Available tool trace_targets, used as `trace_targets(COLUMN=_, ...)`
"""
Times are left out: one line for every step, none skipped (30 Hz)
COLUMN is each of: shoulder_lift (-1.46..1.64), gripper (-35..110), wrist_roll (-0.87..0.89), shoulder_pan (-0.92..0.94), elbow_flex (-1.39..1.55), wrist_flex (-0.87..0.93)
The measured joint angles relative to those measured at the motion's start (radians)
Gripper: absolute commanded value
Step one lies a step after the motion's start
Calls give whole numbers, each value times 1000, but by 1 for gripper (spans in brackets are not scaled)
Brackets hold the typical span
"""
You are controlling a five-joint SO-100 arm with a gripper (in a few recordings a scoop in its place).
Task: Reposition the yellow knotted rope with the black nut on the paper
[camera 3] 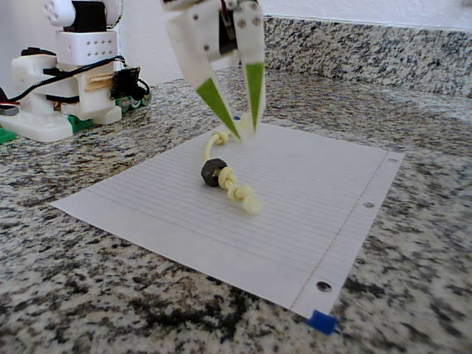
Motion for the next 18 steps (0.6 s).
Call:
trace_targets(shoulder_lift=-31, gripper=0, wrist_roll=-21, shoulder_pan=12, elbow_flex=-23, wrist_flex=0)
trace_targets(shoulder_lift=-58, gripper=0, wrist_roll=-43, shoulder_pan=21, elbow_flex=-46, wrist_flex=0)
trace_targets(shoulder_lift=-87, gripper=0, wrist_roll=-69, shoulder_pan=26, elbow_flex=-74, wrist_flex=0)
trace_targets(shoulder_lift=-109, gripper=0, wrist_roll=-86, shoulder_pan=28, elbow_flex=-95, wrist_flex=0)
trace_targets(shoulder_lift=-133, gripper=0, wrist_roll=-103, shoulder_pan=32, elbow_flex=-120, wrist_flex=0)
trace_targets(shoulder_lift=-153, gripper=0, wrist_roll=-115, shoulder_pan=40, elbow_flex=-141, wrist_flex=6)
trace_targets(shoulder_lift=-170, gripper=0, wrist_roll=-121, shoulder_pan=46, elbow_flex=-158, wrist_flex=12)
trace_targets(shoulder_lift=-187, gripper=0, wrist_roll=-126, shoulder_pan=48, elbow_flex=-173, wrist_flex=17)
trace_targets(shoulder_lift=-206, gripper=0, wrist_roll=-130, shoulder_pan=46, elbow_flex=-187, wrist_flex=21)
trace_targets(shoulder_lift=-222, gripper=0, wrist_roll=-133, shoulder_pan=43, elbow_flex=-198, wrist_flex=21)
trace_targets(shoulder_lift=-238, gripper=0, wrist_roll=-133, shoulder_pan=44, elbow_flex=-209, wrist_flex=21)
trace_targets(shoulder_lift=-255, gripper=0, wrist_roll=-133, shoulder_pan=51, elbow_flex=-219, wrist_flex=21)
trace_targets(shoulder_lift=-272, gripper=0, wrist_roll=-137, shoulder_pan=57, elbow_flex=-227, wrist_flex=26)
trace_targets(shoulder_lift=-288, gripper=0, wrist_roll=-137, shoulder_pan=57, elbow_flex=-236, wrist_flex=31)
trace_targets(shoulder_lift=-305, gripper=0, wrist_roll=-137, shoulder_pan=52, elbow_flex=-242, wrist_flex=35)
trace_targets(shoulder_lift=-321, gripper=0, wrist_roll=-137, shoulder_pan=48, elbow_flex=-247, wrist_flex=37)
trace_targets(shoulder_lift=-333, gripper=0, wrist_roll=-137, shoulder_pan=48, elbow_flex=-250, wrist_flex=37)
trace_targets(shoulder_lift=-342, gripper=0, wrist_roll=-137, shoulder_pan=49, elbow_flex=-250, wrist_flex=37)
